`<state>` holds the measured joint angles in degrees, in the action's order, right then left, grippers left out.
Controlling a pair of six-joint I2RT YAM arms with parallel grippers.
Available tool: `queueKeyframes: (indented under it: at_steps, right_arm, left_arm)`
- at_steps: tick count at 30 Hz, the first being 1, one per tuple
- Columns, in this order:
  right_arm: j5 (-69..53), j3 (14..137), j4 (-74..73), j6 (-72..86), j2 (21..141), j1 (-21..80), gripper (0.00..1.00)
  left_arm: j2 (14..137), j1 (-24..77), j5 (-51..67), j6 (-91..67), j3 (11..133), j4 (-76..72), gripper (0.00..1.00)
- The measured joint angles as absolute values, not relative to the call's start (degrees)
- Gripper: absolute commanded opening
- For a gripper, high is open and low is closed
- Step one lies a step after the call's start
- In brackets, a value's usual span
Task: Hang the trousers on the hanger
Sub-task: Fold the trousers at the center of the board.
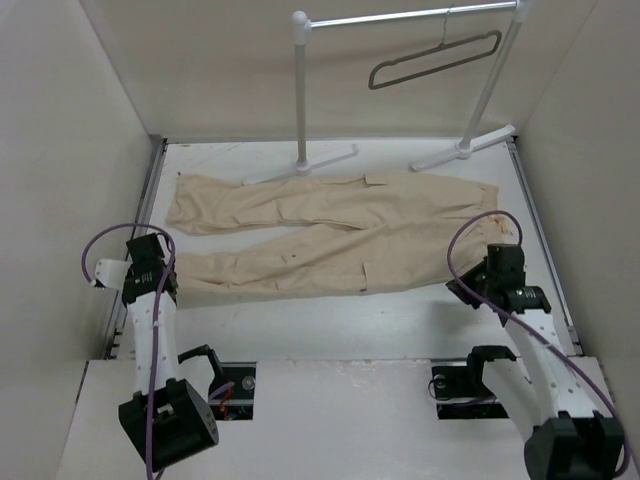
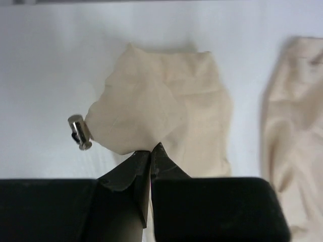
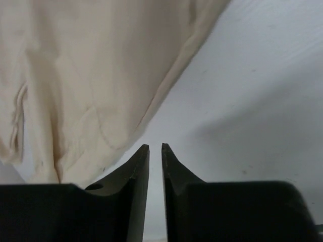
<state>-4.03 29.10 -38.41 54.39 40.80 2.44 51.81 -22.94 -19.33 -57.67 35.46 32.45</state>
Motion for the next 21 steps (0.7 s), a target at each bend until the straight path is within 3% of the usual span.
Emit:
queueKeyframes:
  at_steps: [2,6,10,16,20,21]
  right_arm:
    - [-2.50,29.30,-38.30,54.61,44.60,-2.50,0.19]
    - [3.49,31.16,-38.28,54.96,50.65,-11.29,0.43]
    - [7.77,33.26,-35.24,55.07,56.01,-14.94,0.49]
    - [8.71,37.87,-27.51,55.07,70.15,-17.87,0.45]
    - [8.38,39.05,-23.09,55.37,78.76,-17.87,0.29]
    - [8.32,39.03,-22.48,55.53,79.88,-17.87,0.21]
  left_arm:
    - [51.00,-21.19,-19.77,-57.21,37.32,31.94,0.00]
    - [50.63,-18.52,-20.64,-56.93,37.85,31.99,0.00]
    - [53.76,-16.82,-21.61,-56.82,37.85,31.68,0.00]
    - [57.34,-16.58,-22.46,-56.47,37.87,30.61,0.00]
    - [58.63,-17.26,-22.68,-56.42,37.89,29.78,0.00]
    - [58.76,-17.65,-22.74,-56.42,37.91,29.74,0.00]
